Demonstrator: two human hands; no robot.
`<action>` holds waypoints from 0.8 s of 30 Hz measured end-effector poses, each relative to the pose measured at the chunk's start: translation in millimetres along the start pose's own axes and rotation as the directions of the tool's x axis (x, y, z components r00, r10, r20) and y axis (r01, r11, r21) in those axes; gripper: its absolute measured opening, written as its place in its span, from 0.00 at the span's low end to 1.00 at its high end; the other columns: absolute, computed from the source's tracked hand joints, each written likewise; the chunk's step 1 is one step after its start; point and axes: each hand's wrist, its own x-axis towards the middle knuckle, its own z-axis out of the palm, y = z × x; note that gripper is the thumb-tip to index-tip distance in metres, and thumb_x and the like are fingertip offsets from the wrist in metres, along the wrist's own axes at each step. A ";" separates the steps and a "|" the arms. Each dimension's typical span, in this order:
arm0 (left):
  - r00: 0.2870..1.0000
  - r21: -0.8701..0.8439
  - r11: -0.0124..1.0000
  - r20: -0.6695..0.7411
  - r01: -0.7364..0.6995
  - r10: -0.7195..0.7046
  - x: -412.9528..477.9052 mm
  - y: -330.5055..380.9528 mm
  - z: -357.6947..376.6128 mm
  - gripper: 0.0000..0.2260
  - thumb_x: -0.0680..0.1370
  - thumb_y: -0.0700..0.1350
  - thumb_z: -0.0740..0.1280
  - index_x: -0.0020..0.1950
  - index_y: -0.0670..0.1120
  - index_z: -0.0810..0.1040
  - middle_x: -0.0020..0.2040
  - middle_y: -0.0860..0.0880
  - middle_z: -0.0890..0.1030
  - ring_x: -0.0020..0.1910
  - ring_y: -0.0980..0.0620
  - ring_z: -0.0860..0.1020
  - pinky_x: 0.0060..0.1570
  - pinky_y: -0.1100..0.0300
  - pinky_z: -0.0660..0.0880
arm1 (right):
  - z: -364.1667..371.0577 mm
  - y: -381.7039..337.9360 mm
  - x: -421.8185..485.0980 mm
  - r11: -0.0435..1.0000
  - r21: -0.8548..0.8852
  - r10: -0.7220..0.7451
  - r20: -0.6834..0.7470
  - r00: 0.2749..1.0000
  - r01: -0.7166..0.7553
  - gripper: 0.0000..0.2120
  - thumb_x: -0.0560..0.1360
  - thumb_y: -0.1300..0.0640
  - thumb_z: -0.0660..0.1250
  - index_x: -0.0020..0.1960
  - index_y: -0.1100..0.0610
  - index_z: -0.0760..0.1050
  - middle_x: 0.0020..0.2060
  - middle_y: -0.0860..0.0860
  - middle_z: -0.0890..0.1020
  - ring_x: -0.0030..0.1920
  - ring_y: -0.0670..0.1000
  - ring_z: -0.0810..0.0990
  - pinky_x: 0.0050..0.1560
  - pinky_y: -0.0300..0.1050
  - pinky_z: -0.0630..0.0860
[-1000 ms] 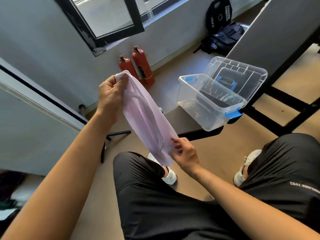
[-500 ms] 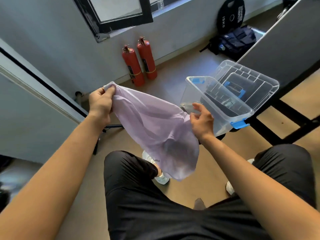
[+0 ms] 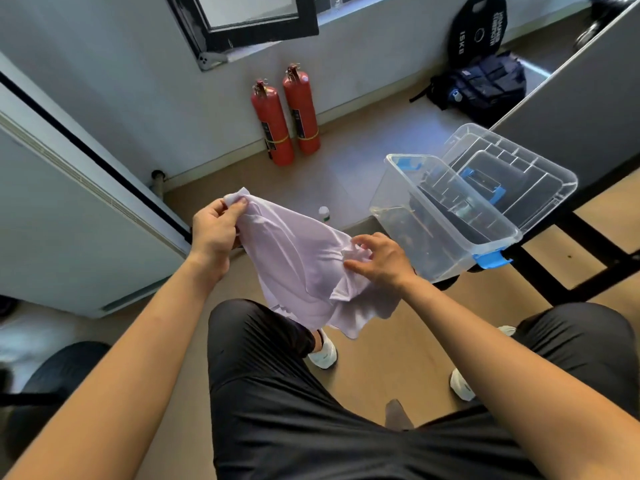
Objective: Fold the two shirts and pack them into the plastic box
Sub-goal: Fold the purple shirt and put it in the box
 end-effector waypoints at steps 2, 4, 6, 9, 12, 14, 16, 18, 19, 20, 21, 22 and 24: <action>1.000 -0.014 1.000 -0.009 0.004 -0.004 0.2 -1.0 -2.8 0.04 0.80 0.47 0.70 0.49 0.48 0.83 0.43 0.49 0.82 0.42 0.48 0.78 0.38 0.55 0.79 | 0.8 -3.0 4.9 0.996 -0.094 -0.006 0.001 1.000 0.007 0.13 0.74 0.43 0.73 0.53 0.49 0.83 0.49 0.52 0.80 0.48 0.55 0.80 0.51 0.47 0.78; 1.000 -0.017 1.000 -0.016 0.006 -0.006 0.6 -1.5 -6.6 0.04 0.80 0.47 0.70 0.49 0.49 0.84 0.44 0.49 0.82 0.43 0.48 0.79 0.38 0.55 0.78 | -2.0 -3.8 7.4 0.997 -0.073 -0.022 -0.069 0.997 0.017 0.10 0.75 0.47 0.72 0.46 0.53 0.84 0.46 0.53 0.82 0.47 0.57 0.81 0.49 0.48 0.77; 1.000 -0.011 1.000 -0.012 0.008 -0.008 0.3 -3.5 -9.1 0.04 0.80 0.47 0.70 0.49 0.49 0.83 0.44 0.48 0.82 0.42 0.48 0.79 0.36 0.56 0.78 | -10.6 -6.2 5.6 0.998 -0.008 -0.067 -0.134 0.989 0.067 0.09 0.74 0.51 0.74 0.44 0.57 0.84 0.41 0.54 0.83 0.42 0.57 0.81 0.45 0.49 0.77; 1.000 0.007 1.000 0.030 0.006 -0.006 -3.8 -8.0 -5.6 0.04 0.81 0.46 0.69 0.49 0.49 0.83 0.41 0.49 0.82 0.38 0.49 0.78 0.33 0.59 0.78 | -35.5 -20.8 -9.3 0.986 0.097 -0.113 -0.233 0.966 0.139 0.07 0.74 0.54 0.75 0.42 0.58 0.83 0.33 0.50 0.81 0.33 0.49 0.77 0.39 0.43 0.74; 0.996 0.033 0.999 0.091 -0.003 0.000 -8.8 -12.7 1.9 0.05 0.81 0.46 0.69 0.51 0.48 0.85 0.42 0.49 0.82 0.38 0.50 0.78 0.40 0.55 0.79 | -66.7 -38.6 -28.2 0.962 0.176 -0.140 -0.330 0.934 0.207 0.08 0.74 0.55 0.75 0.41 0.58 0.80 0.29 0.44 0.77 0.30 0.41 0.74 0.35 0.37 0.70; 0.991 0.046 0.999 0.131 -0.024 0.018 -13.4 -16.5 6.1 0.06 0.81 0.47 0.70 0.52 0.48 0.85 0.42 0.50 0.82 0.36 0.54 0.78 0.39 0.57 0.79 | -89.6 -48.0 -41.8 0.944 0.226 -0.135 -0.399 0.907 0.240 0.09 0.76 0.54 0.73 0.43 0.59 0.78 0.31 0.48 0.78 0.32 0.45 0.76 0.35 0.42 0.74; 0.990 0.045 0.999 0.142 -0.027 0.020 -17.9 -20.9 9.4 0.05 0.81 0.47 0.69 0.50 0.49 0.85 0.41 0.50 0.81 0.36 0.55 0.77 0.34 0.62 0.79 | -112.3 -52.5 -55.3 0.919 0.294 -0.086 -0.496 0.864 0.261 0.11 0.78 0.52 0.71 0.45 0.60 0.78 0.33 0.52 0.81 0.32 0.52 0.81 0.35 0.48 0.78; 0.990 0.029 0.999 0.137 0.014 -0.018 -23.2 -27.2 11.1 0.05 0.81 0.46 0.69 0.49 0.49 0.84 0.41 0.49 0.79 0.35 0.54 0.76 0.32 0.65 0.79 | -131.2 -49.3 -66.6 0.895 0.360 -0.002 -0.588 0.809 0.264 0.13 0.79 0.52 0.71 0.45 0.62 0.76 0.33 0.53 0.80 0.29 0.52 0.81 0.33 0.51 0.78; 0.989 0.016 0.999 0.137 0.044 -0.046 -24.9 -31.6 10.8 0.05 0.81 0.46 0.69 0.48 0.48 0.83 0.41 0.49 0.80 0.34 0.54 0.77 0.31 0.65 0.79 | -138.1 -45.0 -70.0 0.888 0.382 0.038 -0.618 0.785 0.257 0.13 0.79 0.52 0.70 0.45 0.63 0.76 0.33 0.55 0.80 0.27 0.52 0.81 0.31 0.53 0.78; 0.988 -0.002 0.997 0.137 0.075 -0.074 -25.2 -34.8 9.7 0.05 0.81 0.45 0.69 0.48 0.47 0.83 0.41 0.48 0.80 0.33 0.55 0.78 0.31 0.65 0.79 | -142.4 -40.7 -70.6 0.884 0.398 0.074 -0.638 0.767 0.246 0.14 0.79 0.52 0.70 0.45 0.63 0.75 0.33 0.57 0.80 0.26 0.51 0.81 0.30 0.54 0.78; 0.985 -0.014 0.995 0.141 0.102 -0.099 -26.6 -39.5 9.0 0.05 0.81 0.45 0.69 0.47 0.46 0.83 0.41 0.48 0.81 0.32 0.55 0.79 0.31 0.65 0.79 | -145.5 -34.4 -73.5 0.886 0.405 0.106 -0.652 0.751 0.227 0.13 0.79 0.53 0.70 0.45 0.63 0.75 0.32 0.58 0.80 0.25 0.51 0.80 0.29 0.55 0.77; 0.982 -0.028 0.992 0.145 0.124 -0.119 -29.4 -43.0 9.0 0.06 0.81 0.46 0.69 0.46 0.46 0.82 0.41 0.47 0.81 0.34 0.53 0.79 0.32 0.64 0.79 | -147.2 -27.7 -77.4 0.890 0.408 0.134 -0.661 0.738 0.204 0.13 0.79 0.53 0.69 0.45 0.63 0.75 0.31 0.58 0.79 0.25 0.51 0.79 0.28 0.54 0.77; 0.977 -0.069 0.986 0.164 0.151 -0.138 -35.5 -46.8 11.3 0.07 0.80 0.46 0.70 0.44 0.46 0.81 0.39 0.48 0.82 0.36 0.51 0.79 0.37 0.63 0.80 | -148.6 -11.3 -83.4 0.901 0.405 0.178 -0.673 0.717 0.157 0.11 0.79 0.54 0.69 0.44 0.61 0.75 0.30 0.57 0.79 0.25 0.52 0.78 0.29 0.52 0.76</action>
